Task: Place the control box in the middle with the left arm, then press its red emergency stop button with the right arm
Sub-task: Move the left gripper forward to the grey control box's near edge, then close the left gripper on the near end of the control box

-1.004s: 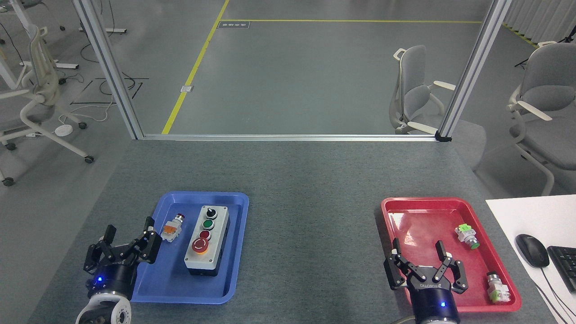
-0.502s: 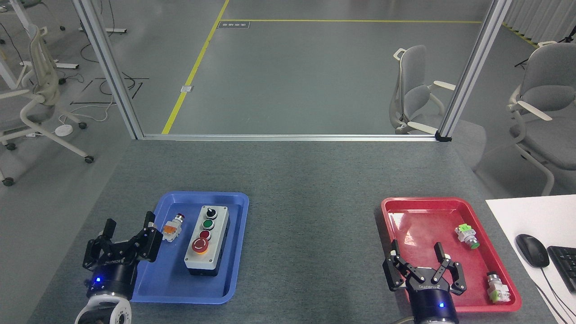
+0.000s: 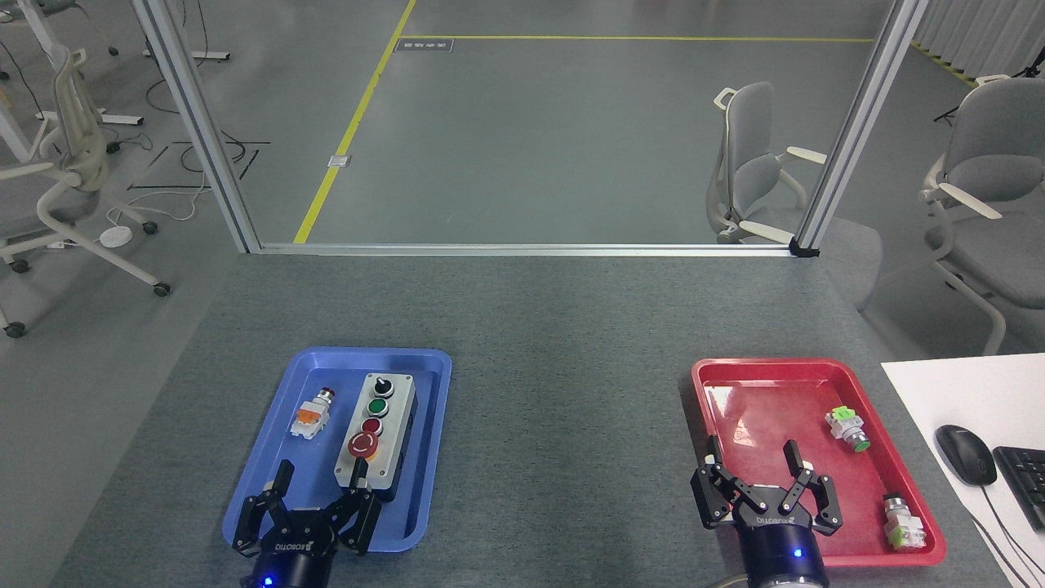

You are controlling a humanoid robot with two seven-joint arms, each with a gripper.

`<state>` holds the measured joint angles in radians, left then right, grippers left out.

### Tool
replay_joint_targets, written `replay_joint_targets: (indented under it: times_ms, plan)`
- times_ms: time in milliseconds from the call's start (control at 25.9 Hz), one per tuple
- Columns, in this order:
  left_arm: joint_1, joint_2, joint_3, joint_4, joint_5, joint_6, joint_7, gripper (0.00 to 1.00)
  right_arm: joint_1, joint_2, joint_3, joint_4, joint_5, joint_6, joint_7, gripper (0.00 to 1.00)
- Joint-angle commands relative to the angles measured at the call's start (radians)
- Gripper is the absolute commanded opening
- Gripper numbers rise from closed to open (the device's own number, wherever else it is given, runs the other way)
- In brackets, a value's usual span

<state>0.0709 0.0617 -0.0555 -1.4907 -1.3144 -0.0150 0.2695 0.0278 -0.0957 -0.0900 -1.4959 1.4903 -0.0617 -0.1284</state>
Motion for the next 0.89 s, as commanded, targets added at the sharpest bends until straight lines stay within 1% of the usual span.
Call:
replay_joint_targets:
  times_ms: [0, 77, 464, 618, 850]
  plan:
    - [0.001, -0.022, -0.037, 0.026, -0.045, 0.036, 0.004, 0.99, 0.000, 0.001, 0.001, -0.007, 0.002, 0.002, 0.000, 0.99]
    - [-0.011, -0.033, -0.049, 0.070, -0.046, 0.040, 0.004, 0.99, 0.000, 0.001, -0.001, -0.012, 0.002, 0.002, 0.000, 0.99]
    - [-0.134, -0.045, -0.056, 0.293, -0.046, 0.059, -0.006, 0.99, 0.011, 0.004, 0.001, -0.012, 0.002, 0.002, -0.010, 0.99]
    - [-0.172, -0.042, -0.056, 0.340, -0.045, 0.063, -0.007, 0.99, 0.024, 0.002, 0.001, -0.010, 0.002, 0.002, -0.010, 0.99]
    - [-0.206, -0.045, -0.056, 0.374, -0.042, 0.064, -0.009, 0.99, 0.027, 0.004, -0.001, 0.005, 0.002, 0.006, -0.008, 0.99]
